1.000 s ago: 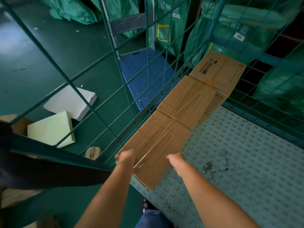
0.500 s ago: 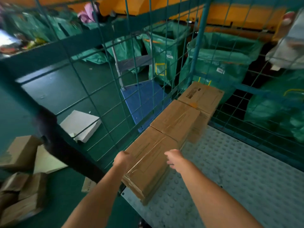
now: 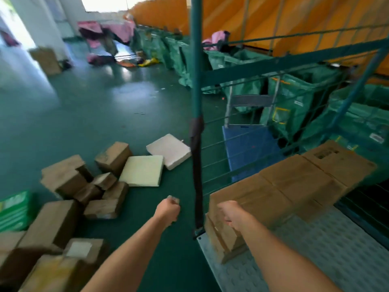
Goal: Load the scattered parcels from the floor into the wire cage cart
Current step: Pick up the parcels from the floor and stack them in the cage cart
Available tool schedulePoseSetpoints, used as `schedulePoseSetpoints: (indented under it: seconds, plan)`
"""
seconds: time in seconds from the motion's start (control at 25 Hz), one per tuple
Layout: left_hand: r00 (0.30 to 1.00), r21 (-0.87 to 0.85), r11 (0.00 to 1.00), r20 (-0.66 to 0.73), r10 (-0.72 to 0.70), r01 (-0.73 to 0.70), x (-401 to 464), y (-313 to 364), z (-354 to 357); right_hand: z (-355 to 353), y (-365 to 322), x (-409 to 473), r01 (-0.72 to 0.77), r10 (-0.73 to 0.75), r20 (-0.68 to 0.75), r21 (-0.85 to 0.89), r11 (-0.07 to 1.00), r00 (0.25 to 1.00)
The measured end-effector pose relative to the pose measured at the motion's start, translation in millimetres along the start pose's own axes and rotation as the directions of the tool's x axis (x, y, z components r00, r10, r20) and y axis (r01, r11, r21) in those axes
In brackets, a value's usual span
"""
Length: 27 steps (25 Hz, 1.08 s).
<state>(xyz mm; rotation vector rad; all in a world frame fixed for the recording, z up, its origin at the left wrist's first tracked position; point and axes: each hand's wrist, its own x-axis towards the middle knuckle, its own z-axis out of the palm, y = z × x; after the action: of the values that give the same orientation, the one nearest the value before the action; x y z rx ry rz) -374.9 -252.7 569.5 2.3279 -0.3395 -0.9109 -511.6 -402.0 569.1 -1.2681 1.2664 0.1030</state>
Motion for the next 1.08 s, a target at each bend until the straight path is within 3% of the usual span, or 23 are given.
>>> schedulePoseSetpoints:
  seconds: [0.36,0.72,1.08]
  plan:
    - [0.955,-0.229,0.944,-0.124,-0.270,0.237,-52,-200,-116,213,9,-42,0.036,0.021,0.189,-0.296,0.954,0.982]
    - [0.820,-0.485,0.756,-0.127,-0.558,0.439,-77,-336,-159,380,3,-58,0.103,0.107,0.361,-0.516,0.850,0.927]
    - [0.536,-0.759,0.448,-0.155,-0.830,0.473,-95,-409,-201,516,-13,-44,0.241,0.246,0.513,-0.706,0.666,0.823]
